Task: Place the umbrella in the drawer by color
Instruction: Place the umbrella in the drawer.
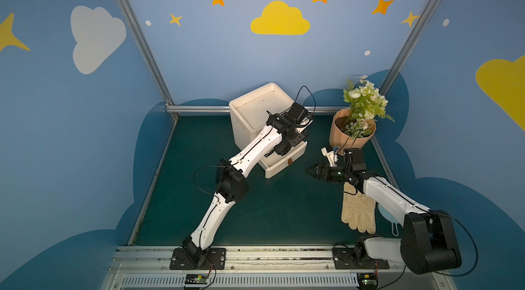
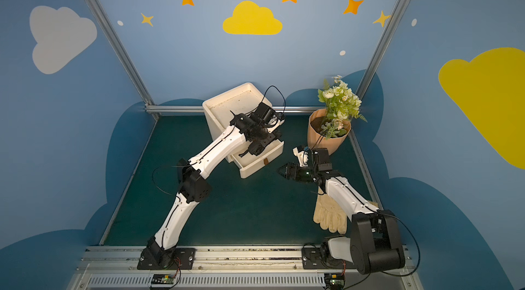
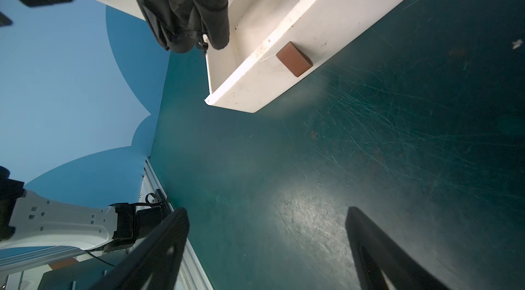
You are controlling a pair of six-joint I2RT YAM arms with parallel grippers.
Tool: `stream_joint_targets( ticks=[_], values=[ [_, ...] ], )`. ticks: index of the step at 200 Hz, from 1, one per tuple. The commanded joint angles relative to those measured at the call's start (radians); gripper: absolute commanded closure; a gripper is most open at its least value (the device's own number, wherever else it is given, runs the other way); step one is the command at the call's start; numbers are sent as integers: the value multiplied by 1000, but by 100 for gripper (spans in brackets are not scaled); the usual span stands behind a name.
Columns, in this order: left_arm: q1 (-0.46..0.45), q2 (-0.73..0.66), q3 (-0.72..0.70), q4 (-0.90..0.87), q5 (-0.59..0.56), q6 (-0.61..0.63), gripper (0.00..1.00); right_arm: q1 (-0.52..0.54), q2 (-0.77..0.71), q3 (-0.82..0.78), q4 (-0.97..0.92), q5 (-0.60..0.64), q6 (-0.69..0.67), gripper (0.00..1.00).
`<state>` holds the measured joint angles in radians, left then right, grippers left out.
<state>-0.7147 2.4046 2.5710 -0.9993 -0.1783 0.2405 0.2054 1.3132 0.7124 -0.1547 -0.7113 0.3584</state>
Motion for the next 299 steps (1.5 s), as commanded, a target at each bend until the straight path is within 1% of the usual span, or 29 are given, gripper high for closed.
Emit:
stream_joint_targets(
  ticks=[1, 22, 43, 77, 91, 106, 131, 140, 169, 193, 201, 254, 274, 299],
  values=[
    [5, 24, 31, 24, -28, 23, 78, -2, 11, -2, -17, 16, -17, 11],
    [7, 55, 29, 16, -77, 33, 78, -2, 17, 3, -21, 18, -20, 11],
    [14, 75, 23, 4, -67, 25, 75, -3, 29, 10, -28, 17, -23, 11],
    [23, 112, 17, 5, -88, 23, 70, -1, 43, 13, -23, 12, -21, 12],
    [26, 121, 18, 7, -103, 24, 64, -3, 44, 12, -25, 12, -21, 12],
    [27, 125, 19, 8, -116, 26, 54, -3, 44, 12, -34, 15, -26, 11],
    [27, 116, 18, 4, -127, 31, 44, -3, 58, 12, -30, 12, -23, 11],
    [26, 109, 18, 4, -126, 33, 42, -3, 68, 10, -21, 11, -17, 11],
    [26, 77, 18, 1, -129, 34, 30, -3, 111, 0, 57, -23, 21, 12],
    [23, 45, 19, -11, -141, 40, 26, 1, 145, -7, 122, -12, 66, 17],
    [23, 30, 18, -16, -143, 40, 23, 3, 158, -8, 149, -5, 81, 18],
    [36, -129, 20, -48, -119, 17, 17, 41, 270, 15, 303, 44, 177, 36],
    [74, -201, 20, -49, -90, -17, 12, 58, 321, 38, 361, 64, 213, 43],
    [160, -271, 17, -43, 1, -64, 8, 67, 388, 65, 431, 77, 258, 48]
  ],
)
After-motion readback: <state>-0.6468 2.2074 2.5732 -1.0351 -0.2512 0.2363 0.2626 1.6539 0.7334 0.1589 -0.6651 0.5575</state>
